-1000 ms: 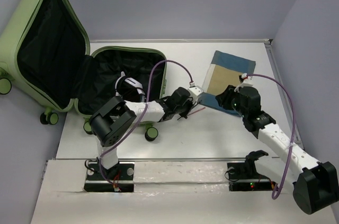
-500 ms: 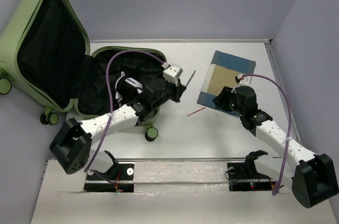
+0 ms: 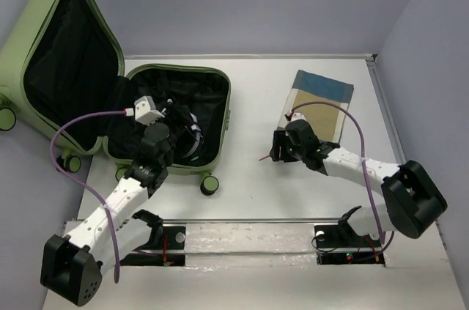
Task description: Pack the luggage
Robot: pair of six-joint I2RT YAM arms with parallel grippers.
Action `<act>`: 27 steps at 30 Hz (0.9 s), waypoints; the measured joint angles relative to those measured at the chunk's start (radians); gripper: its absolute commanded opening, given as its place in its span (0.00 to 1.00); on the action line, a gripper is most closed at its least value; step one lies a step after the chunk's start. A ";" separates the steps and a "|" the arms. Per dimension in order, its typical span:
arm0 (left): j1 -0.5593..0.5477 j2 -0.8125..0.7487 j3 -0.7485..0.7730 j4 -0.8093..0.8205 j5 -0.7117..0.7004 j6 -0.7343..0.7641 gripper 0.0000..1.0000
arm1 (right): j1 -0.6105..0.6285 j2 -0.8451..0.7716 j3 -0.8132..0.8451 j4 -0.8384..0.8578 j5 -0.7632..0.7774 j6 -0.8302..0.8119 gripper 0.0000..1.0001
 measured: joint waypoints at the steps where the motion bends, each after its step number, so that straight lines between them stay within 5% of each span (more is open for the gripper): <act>1: 0.000 -0.024 -0.008 -0.005 -0.010 -0.008 0.92 | 0.006 0.019 0.005 0.000 0.010 0.006 0.63; 8: 0.000 -0.233 -0.023 -0.027 0.040 -0.041 0.92 | 0.047 0.179 0.077 -0.003 0.086 0.050 0.62; 13: 0.000 -0.306 -0.021 -0.044 0.209 -0.041 0.92 | 0.063 0.235 0.117 0.000 0.136 0.084 0.58; 27: 0.000 -0.321 -0.018 -0.074 0.454 -0.041 0.94 | 0.148 0.312 0.191 -0.052 0.296 0.119 0.20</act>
